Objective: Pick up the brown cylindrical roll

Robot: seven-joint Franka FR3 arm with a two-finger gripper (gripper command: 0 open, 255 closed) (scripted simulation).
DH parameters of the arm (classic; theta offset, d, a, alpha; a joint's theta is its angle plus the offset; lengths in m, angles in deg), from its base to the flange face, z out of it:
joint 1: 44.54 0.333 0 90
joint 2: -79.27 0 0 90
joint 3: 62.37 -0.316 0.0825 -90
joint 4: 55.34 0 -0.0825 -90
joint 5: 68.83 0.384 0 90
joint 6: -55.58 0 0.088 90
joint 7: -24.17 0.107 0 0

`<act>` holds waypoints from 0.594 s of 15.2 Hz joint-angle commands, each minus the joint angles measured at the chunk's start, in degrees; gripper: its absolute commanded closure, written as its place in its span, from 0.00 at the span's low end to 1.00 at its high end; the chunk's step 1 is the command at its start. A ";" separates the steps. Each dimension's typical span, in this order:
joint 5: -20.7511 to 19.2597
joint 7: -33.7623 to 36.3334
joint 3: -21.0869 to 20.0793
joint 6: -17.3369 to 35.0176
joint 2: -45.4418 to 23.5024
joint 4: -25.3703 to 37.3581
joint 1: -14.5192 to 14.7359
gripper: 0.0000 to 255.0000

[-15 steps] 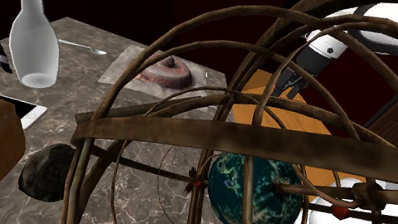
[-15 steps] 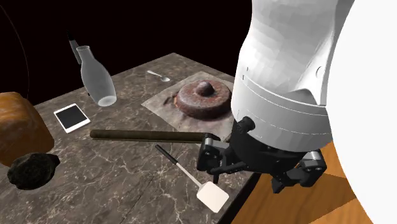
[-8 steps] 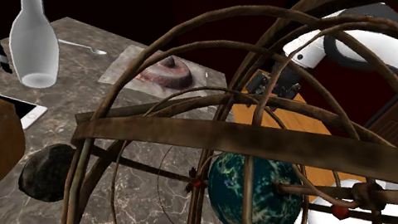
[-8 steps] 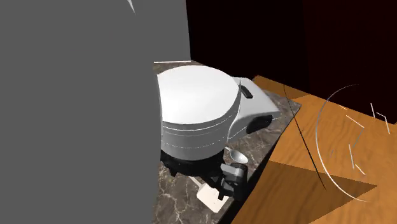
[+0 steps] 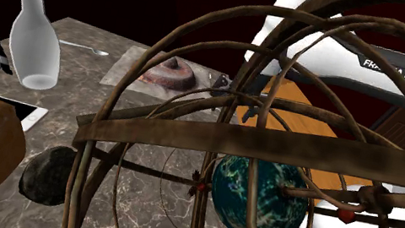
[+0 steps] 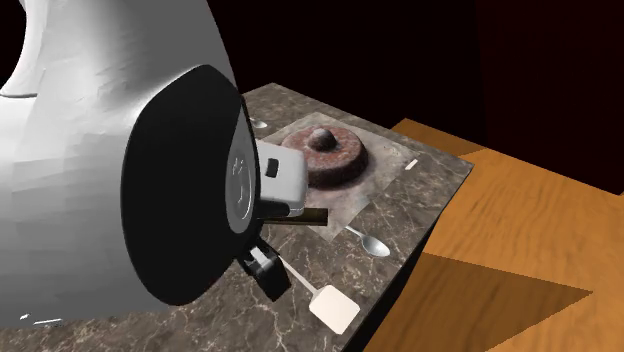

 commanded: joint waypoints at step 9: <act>-5.63 37.64 -21.04 8.95 -21.51 13.56 -13.50 0.00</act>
